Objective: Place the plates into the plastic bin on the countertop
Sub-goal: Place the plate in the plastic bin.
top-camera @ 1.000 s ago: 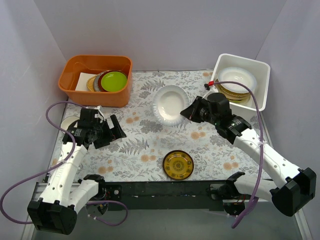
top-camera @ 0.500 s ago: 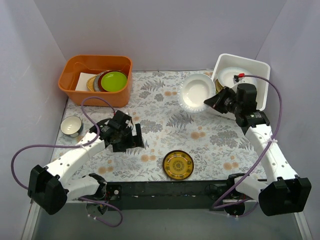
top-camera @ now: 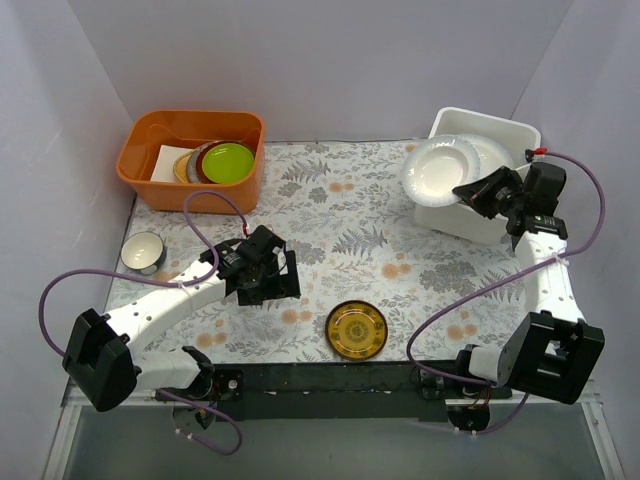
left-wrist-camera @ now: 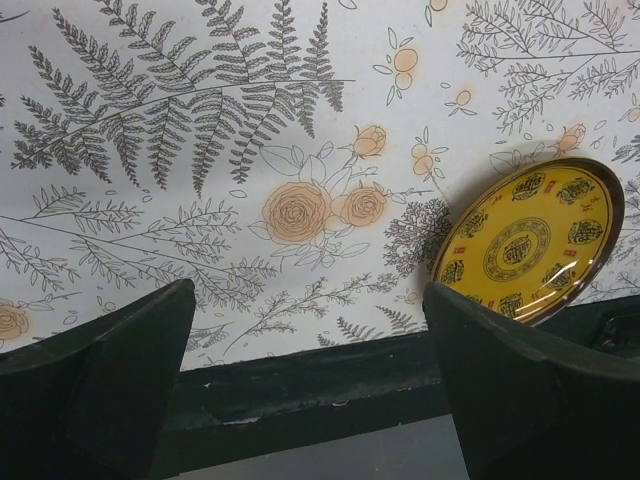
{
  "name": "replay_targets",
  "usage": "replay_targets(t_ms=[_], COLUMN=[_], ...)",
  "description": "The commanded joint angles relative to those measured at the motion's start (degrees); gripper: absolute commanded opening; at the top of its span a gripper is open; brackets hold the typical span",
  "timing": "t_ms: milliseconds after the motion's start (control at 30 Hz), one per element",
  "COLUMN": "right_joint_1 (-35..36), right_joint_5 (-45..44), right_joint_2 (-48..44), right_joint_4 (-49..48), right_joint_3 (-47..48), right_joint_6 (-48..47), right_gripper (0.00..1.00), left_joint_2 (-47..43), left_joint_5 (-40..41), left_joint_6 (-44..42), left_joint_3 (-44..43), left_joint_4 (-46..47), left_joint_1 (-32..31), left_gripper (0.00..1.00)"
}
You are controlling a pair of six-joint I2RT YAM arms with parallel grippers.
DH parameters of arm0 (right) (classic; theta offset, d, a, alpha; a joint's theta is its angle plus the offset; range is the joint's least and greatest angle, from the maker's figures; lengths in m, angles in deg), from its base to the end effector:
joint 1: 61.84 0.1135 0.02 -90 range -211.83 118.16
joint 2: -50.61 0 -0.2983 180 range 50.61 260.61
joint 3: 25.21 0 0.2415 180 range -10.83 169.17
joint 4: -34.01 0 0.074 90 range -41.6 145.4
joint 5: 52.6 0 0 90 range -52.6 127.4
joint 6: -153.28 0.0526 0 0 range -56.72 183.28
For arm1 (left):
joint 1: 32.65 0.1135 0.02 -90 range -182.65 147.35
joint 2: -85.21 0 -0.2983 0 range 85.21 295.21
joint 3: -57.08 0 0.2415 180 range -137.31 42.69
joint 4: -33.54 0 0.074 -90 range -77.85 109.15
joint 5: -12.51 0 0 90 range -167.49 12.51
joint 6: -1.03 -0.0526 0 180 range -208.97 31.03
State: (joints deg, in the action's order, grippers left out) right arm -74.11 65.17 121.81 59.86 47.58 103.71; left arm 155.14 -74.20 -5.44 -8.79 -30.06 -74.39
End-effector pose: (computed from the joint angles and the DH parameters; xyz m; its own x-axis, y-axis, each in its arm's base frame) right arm 0.2741 -0.0345 0.3531 -0.4529 0.6857 -0.5698 0.0876 0.6702 0.7370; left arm 0.1562 -0.1353 0.2596 -0.7220 -0.6852 -0.0956 -0.6127 0.6974 -0.3717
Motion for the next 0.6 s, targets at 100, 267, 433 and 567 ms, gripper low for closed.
replay_targets(t_ms=[100,267,433,567], right_joint_1=[-4.33,-6.80,-8.47,-9.87], right_joint_5=[6.60,7.56,7.48,9.32], right_joint_2=[1.75,3.16,5.35,7.11], right_joint_4=[-13.04,-16.29,-17.70,-23.40], right_joint_3=[3.38,2.24,1.79,-0.40], right_joint_6=[4.05,6.68,7.82,12.30], right_gripper=[0.01,0.01,0.01,0.01], left_joint_2=[-0.24,0.03,0.03,-0.23], left_joint_5=[0.58,0.49,0.23,0.31], left_joint_6=[1.20,1.55,1.55,1.81], left_joint_3=[0.68,1.56,2.35,2.88], left_joint_4=[2.28,2.45,3.15,3.42], left_joint_1=[-0.89,-1.42,-1.68,-2.03], left_gripper=[0.98,0.98,0.98,0.98])
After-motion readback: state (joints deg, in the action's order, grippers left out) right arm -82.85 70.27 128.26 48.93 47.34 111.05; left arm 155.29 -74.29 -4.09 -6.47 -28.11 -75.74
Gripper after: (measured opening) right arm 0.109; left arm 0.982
